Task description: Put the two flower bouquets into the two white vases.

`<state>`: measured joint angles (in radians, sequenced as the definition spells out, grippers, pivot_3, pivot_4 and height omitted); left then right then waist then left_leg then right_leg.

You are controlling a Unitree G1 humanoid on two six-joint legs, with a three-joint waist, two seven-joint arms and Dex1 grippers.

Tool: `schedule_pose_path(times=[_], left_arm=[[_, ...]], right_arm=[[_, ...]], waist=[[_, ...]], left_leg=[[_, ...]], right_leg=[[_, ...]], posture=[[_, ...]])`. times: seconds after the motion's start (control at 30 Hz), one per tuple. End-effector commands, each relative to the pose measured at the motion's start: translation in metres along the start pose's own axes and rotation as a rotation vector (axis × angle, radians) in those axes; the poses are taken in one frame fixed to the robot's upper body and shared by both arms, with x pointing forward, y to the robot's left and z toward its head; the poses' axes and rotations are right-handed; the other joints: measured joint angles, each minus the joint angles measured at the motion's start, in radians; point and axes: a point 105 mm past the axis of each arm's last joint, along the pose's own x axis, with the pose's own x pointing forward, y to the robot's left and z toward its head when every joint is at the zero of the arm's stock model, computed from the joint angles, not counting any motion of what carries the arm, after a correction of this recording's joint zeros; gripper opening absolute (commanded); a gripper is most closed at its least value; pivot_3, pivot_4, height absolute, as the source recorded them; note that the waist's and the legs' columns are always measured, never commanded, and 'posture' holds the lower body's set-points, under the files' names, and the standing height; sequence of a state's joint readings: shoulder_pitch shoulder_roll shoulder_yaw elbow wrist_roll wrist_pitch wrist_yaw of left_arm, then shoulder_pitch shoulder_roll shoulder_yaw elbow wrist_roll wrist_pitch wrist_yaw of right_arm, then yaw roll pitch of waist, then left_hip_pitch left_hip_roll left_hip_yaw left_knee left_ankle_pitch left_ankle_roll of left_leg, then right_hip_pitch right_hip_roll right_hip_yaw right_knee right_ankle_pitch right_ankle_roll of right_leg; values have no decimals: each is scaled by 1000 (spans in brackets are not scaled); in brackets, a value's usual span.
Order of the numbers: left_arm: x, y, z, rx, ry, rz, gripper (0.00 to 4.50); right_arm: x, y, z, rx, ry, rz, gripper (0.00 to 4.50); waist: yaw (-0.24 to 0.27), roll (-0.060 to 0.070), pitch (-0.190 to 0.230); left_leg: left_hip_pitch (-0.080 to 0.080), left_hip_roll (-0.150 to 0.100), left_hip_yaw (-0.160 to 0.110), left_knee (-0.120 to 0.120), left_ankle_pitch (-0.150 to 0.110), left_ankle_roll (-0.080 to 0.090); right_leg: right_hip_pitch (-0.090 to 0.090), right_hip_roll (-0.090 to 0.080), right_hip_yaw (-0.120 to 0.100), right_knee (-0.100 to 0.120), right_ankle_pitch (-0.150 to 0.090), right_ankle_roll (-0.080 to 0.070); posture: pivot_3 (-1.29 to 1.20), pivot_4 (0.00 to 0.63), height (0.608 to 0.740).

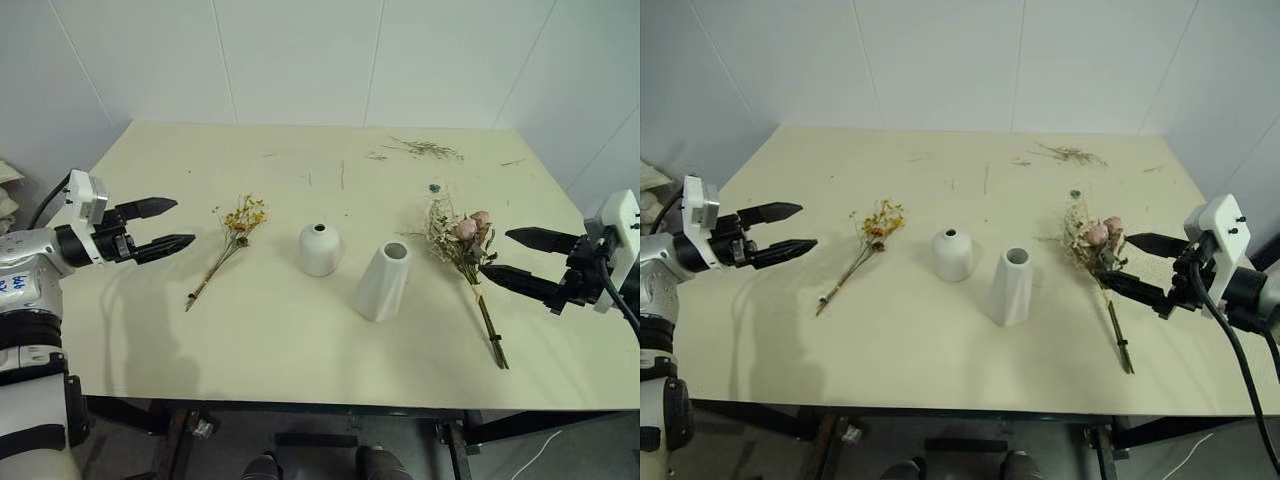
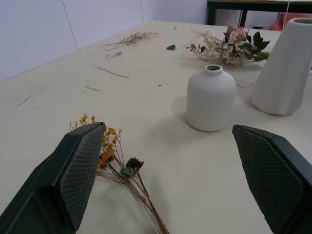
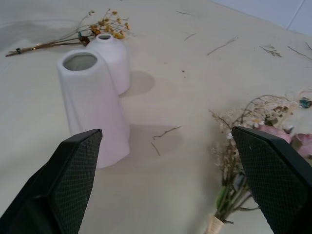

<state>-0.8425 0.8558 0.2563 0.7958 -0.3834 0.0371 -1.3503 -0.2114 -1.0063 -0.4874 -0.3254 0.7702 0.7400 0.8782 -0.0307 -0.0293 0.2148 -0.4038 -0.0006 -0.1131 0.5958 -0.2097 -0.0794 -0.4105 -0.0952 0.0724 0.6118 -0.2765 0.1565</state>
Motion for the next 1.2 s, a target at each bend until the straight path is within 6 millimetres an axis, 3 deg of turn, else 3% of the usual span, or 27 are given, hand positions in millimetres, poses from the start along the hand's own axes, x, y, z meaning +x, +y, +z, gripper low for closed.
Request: schedule_pose_path(times=[0.03, 0.4, 0.57, 0.73, 0.87, 0.97, 1.13, 1.2], left_arm=[[0, 2, 12, 42, -17, -8, 4484], [-1, -8, 11, 25, -27, -45, 4484], [-6, -18, 9, 28, -45, -62, 4484], [4, -23, 18, 32, -98, -80, 4484], [4, -26, 15, 30, -94, -75, 4484], [10, -29, 17, 35, -107, -87, 4484], [14, -39, 30, 57, -162, -167, 4484], [14, -41, 36, 73, -187, -189, 4484]], right_arm=[[0, 5, 11, -27, -51, 0, 4500], [5, 5, 6, -15, -48, -23, 4500], [6, 1, -11, 4, 37, -40, 4500], [13, -8, 2, -20, -1, -42, 4500], [18, 0, 4, -19, -23, 2, 4500], [14, -5, -6, -13, 19, -16, 4500], [7, -38, -39, -13, 200, -203, 4500], [7, -42, -44, 8, 224, -230, 4500]], waist=[[0, 0, 0], [2, 0, 0], [0, 0, 0], [2, 0, 0], [1, 0, 0], [2, 0, 0], [3, 0, 0], [3, 0, 0]], left_leg=[[0, 0, 0, 0, 0, 0], [0, 0, 0, 0, 0, 0], [0, 0, 0, 0, 0, 0], [0, 0, 0, 2, 0, 0], [0, 0, 0, 2, 0, 0], [0, 0, 0, 2, 0, 0], [0, 0, 0, 2, 0, 1], [0, 0, 0, 2, 0, 1]], right_leg=[[0, 0, 0, 0, 0, 0], [0, 0, 0, 0, 0, 0], [0, 0, 0, 0, 0, 0], [0, 0, 0, 1, 0, 0], [0, 0, 0, 1, 0, 0], [0, 0, 0, 1, 0, 0], [0, 0, 0, 1, 0, 0], [0, 0, 0, 0, 0, 0]], posture=[[0, 150, 740], [0, 150, 740], [0, 150, 740], [0, 150, 740], [0, 150, 740], [0, 150, 740], [0, 150, 740], [0, 150, 740]])
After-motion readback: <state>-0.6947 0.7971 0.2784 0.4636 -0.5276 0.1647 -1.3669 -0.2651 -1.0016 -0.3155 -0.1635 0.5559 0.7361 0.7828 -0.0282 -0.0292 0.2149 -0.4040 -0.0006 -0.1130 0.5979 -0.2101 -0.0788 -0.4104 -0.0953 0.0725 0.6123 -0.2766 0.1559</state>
